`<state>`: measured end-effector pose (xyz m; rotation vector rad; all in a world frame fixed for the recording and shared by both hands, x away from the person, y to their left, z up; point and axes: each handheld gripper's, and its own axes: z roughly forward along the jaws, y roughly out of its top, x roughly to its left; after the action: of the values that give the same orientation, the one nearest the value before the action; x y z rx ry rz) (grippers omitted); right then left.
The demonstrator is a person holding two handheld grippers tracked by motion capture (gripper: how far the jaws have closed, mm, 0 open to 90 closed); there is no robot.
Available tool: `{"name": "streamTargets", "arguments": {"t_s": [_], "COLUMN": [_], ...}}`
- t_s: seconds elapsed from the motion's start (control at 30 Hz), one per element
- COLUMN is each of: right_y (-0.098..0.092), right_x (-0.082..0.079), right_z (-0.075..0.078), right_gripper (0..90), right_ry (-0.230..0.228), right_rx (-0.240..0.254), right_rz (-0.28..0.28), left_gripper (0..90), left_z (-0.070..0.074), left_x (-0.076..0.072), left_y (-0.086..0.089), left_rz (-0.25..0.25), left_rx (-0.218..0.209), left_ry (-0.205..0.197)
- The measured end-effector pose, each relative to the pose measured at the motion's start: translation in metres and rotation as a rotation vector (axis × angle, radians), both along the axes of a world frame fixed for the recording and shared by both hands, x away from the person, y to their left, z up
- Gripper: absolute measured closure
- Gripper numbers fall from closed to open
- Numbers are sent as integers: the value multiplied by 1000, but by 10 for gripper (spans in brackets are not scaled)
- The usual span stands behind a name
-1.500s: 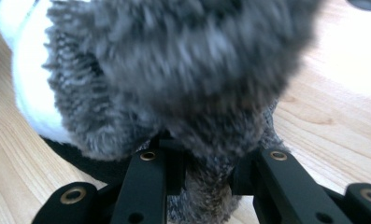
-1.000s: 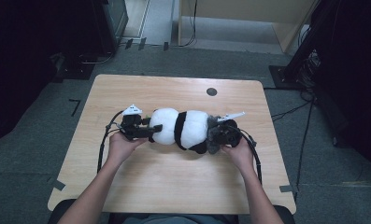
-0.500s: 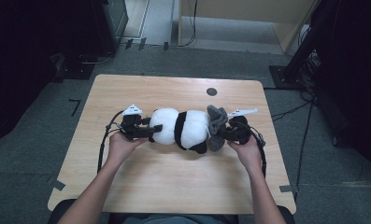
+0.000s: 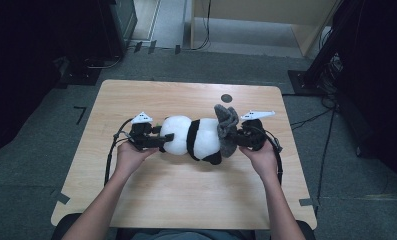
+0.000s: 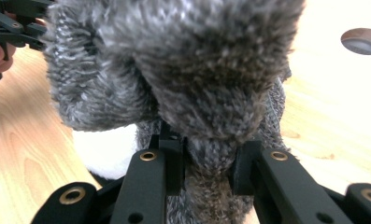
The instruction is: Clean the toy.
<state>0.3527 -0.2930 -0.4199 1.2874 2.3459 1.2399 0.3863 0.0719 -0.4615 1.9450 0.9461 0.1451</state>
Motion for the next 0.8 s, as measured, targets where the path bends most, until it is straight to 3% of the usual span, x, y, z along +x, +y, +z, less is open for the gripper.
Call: {"name": "streamTargets", "arguments": {"t_s": [0.27, 0.37, 0.57, 0.8], "right_y": [1, -2, -4, -4], "right_x": [1, 3, 6, 10], "right_z": [-9, -14, -25, -37], "right_gripper": [742, 749, 759, 761], "right_ry": [-18, -6, 45, 108], "right_rx": [10, 21, -20, -24], "right_rz": [-12, -18, -31, -30], "left_gripper": [361, 362, 362, 361], "left_z": [0, 0, 0, 0], "left_x": [0, 0, 0, 0], "left_y": [-1, -2, -2, -1], "left_rz": [5, 7, 7, 7], "left_rx": [-8, -11, -11, -10], "left_ry": [0, -1, -1, 1]}}
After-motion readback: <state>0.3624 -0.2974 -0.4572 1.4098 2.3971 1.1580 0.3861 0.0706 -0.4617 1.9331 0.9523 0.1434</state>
